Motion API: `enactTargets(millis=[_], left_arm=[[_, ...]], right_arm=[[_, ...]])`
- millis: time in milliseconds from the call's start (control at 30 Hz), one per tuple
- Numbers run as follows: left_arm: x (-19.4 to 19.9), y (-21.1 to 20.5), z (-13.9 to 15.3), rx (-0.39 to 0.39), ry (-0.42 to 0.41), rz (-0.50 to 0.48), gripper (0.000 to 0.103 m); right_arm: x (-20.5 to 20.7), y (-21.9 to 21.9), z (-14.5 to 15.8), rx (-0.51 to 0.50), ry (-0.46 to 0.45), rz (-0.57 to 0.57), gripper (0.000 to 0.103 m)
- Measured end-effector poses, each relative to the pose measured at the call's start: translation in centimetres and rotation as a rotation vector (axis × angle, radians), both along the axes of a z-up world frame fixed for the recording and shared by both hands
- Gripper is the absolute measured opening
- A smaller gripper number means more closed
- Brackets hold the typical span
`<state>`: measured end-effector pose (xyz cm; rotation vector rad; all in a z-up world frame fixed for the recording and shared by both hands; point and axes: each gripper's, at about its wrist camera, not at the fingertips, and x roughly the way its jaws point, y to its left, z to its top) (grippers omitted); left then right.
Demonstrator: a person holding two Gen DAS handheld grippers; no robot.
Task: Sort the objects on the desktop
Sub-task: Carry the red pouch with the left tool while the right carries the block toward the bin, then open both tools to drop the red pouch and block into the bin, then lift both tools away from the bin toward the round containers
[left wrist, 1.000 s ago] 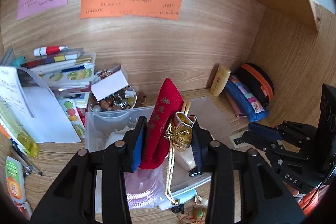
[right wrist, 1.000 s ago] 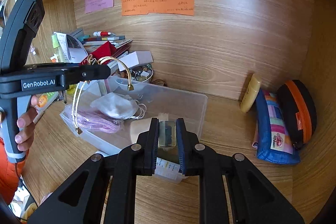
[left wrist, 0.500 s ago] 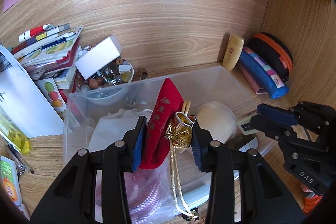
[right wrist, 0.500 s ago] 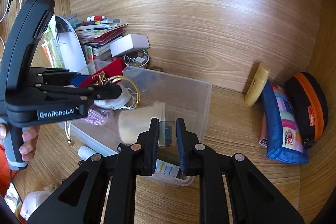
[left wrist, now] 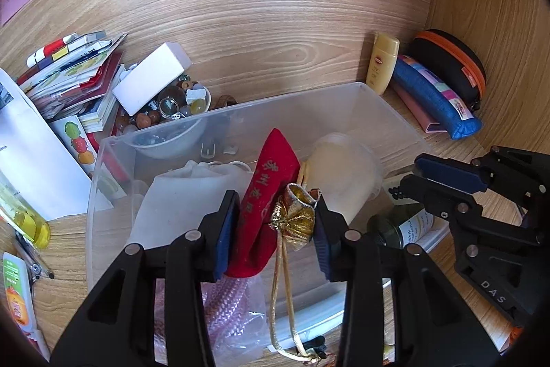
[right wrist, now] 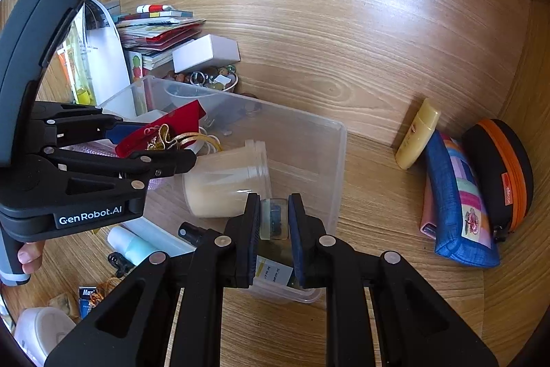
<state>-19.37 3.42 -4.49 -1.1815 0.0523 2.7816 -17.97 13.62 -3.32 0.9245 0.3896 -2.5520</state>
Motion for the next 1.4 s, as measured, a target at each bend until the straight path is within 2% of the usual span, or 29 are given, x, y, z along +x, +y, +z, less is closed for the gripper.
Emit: enactTargets(millis=[167,267,333,367,533,767,933,1000,1200,1400], left_arm=[[0.1,0.2,-0.1,-0.018,0.010,-0.012,0.047],[0.2,0.5,-0.2,-0.040,0.014,-0.018,0.057],[0.5,0.7,-0.1,-0.062,0.024,-0.013,0.066],[0.7,0.8,-0.1,-0.071,0.034,-0.008,0.067],[0.9,0.5,0.1,-0.069,0.044,0.003,0.067],[1.2,0.2,0.8,-0.059,0.070,0.029,0.072],[2.2,0.1,2.1,-0.094,0.147,0.064,0.094],[2.4,-0.2,2.5,-0.095,0.168,0.075,0.095],[2.6,-1.4,3.8,-0.067,0.178,0.109,0.095],[3.6,-3.2,5.5,-0.006,0.178,0.144,0.095]], right_arm=[[0.2,-0.5,-0.3,0.031,0.028,0.011,0.015],[0.5,-0.7,-0.3,0.042,0.044,0.018,0.016],[0.7,-0.9,-0.2,0.053,0.069,0.014,0.028],[0.9,-1.0,-0.2,0.056,0.085,0.007,0.034],[1.1,-0.8,0.2,0.041,0.096,0.019,0.039],[1.6,-0.7,0.6,0.016,0.111,0.024,0.065],[2.1,-0.7,1.0,0.021,0.133,0.016,0.071],[2.3,-0.6,1.2,0.008,0.134,0.022,0.077],[2.8,-0.5,1.8,-0.002,0.149,0.032,0.080],[3.4,0.2,2.2,-0.027,0.102,0.024,0.080]])
